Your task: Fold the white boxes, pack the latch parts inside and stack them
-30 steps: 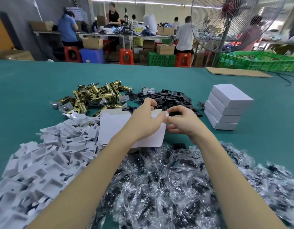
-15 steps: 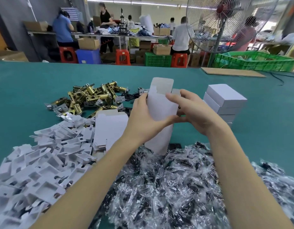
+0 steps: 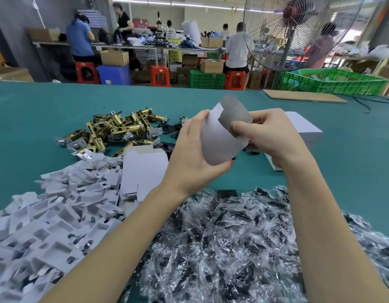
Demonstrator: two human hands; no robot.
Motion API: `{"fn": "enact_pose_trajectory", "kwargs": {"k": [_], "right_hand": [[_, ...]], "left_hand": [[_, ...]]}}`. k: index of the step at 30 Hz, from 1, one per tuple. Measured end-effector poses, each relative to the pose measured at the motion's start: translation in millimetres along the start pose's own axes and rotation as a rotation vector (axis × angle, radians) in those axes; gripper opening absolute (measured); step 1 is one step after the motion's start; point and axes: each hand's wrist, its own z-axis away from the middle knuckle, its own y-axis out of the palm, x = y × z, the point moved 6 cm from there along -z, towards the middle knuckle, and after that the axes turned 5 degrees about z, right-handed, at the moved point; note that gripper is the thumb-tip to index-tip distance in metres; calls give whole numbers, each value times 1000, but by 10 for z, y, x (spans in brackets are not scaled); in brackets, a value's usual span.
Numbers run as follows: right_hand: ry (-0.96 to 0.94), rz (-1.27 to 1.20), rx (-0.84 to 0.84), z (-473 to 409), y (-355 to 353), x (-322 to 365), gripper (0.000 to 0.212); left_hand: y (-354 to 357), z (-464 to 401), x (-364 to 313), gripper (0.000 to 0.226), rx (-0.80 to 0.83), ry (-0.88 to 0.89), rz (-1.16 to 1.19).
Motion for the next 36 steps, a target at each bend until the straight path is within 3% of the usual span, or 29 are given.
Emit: {"fn": "enact_pose_trajectory", "kwargs": {"k": [4,8,12,14,17,20,25,29,36], "right_hand": [[-19,106,-60,-18,-130,-29,22],[4,53,-89,7,-147,-49,19],[8,-163,91,30,-68,44,26],[-25,-117,192,49,2,57,43],[-35,-25,205,57,124,33,58],[-55,-93,214,35,164,35,52],[-99,-167,273,25,155,-17,42],[-123,-146,284,7,115,-69,43],[-155,-156,263,-12,146,-121,42]], "left_hand": [[-40,-10,-102,88,-9,56,55],[-64,-23,-116,75,0,30,140],[-170,-47,-19,59,-81,-103,278],[-188,-59,-4,49,-85,-123,330],[-155,-48,-18,40,-60,-109,370],[-128,-41,-5,47,-20,-117,367],[-148,-108,80,71,246,-216,471],[-268,-123,182,59,373,-270,512],[-261,-145,248,35,257,-251,427]]}}
